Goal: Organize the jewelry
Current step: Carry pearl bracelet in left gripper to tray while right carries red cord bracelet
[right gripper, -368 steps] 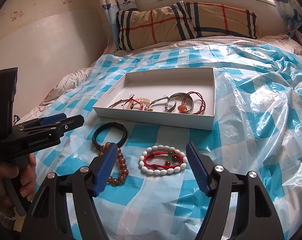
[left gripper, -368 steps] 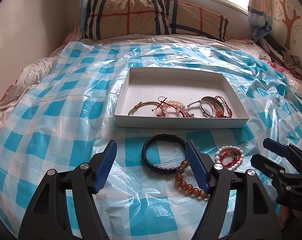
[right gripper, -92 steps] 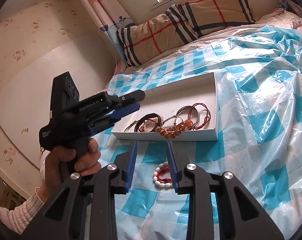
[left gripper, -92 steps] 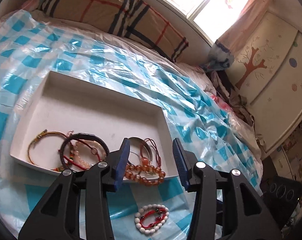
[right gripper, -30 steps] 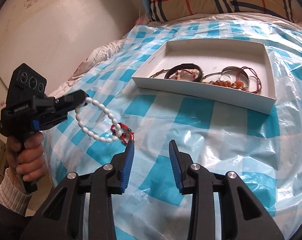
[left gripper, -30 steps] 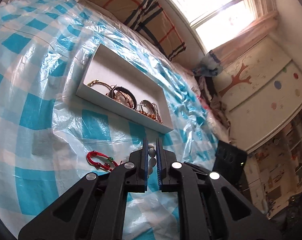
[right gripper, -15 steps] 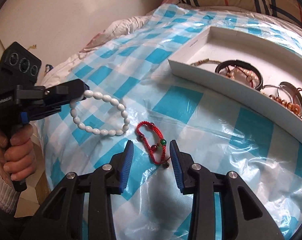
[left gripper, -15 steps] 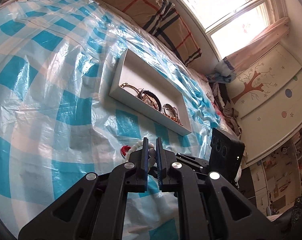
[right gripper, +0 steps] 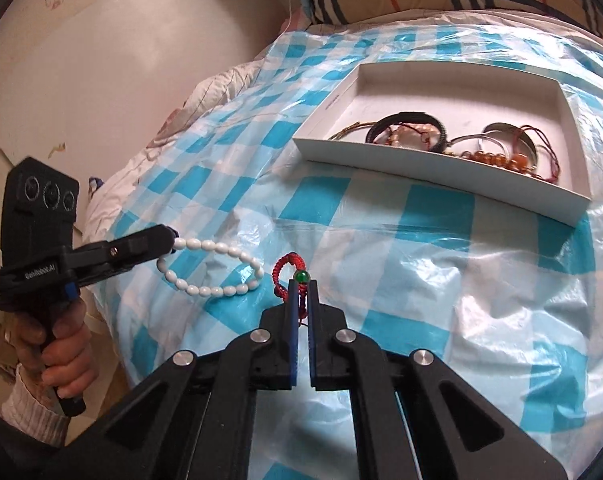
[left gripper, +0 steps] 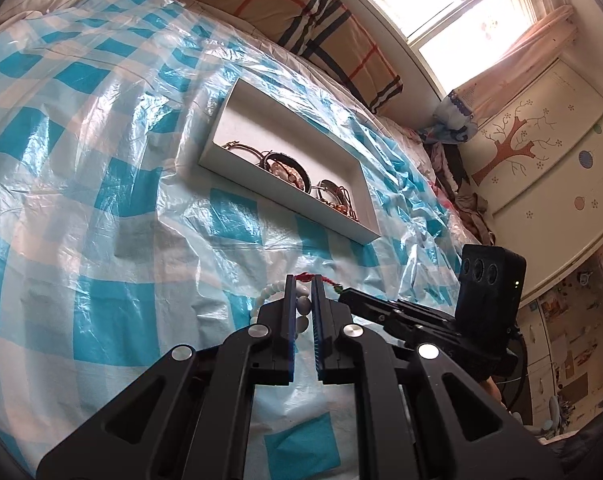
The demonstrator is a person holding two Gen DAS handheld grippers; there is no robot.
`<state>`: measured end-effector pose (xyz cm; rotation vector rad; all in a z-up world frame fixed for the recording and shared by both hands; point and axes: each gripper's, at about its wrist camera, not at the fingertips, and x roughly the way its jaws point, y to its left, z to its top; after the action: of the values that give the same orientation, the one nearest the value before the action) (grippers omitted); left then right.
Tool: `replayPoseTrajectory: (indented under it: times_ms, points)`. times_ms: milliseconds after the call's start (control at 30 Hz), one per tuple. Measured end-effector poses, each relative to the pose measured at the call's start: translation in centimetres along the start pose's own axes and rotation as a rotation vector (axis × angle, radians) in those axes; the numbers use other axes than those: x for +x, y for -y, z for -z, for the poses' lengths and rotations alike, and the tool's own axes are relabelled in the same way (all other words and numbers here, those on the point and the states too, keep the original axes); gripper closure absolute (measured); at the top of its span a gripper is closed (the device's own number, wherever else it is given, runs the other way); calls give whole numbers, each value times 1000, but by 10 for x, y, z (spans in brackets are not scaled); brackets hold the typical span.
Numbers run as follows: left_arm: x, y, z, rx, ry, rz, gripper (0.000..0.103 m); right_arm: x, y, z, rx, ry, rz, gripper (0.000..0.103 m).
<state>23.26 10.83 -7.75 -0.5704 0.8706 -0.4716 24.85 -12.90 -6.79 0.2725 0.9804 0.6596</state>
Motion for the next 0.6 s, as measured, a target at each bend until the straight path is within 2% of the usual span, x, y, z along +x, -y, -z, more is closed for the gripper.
replayPoseTrajectory:
  times_ms: [67,267,600]
  points:
    - [1,13,3,36,5,-47,96,-15,4,3,34,33,3,98]
    - [2,56,8,198,47,-250,96,-47,11,13,77,128,33,98]
    - [-4,99,14,318,93,-376,96,-84,-8,23,26,229,97,98]
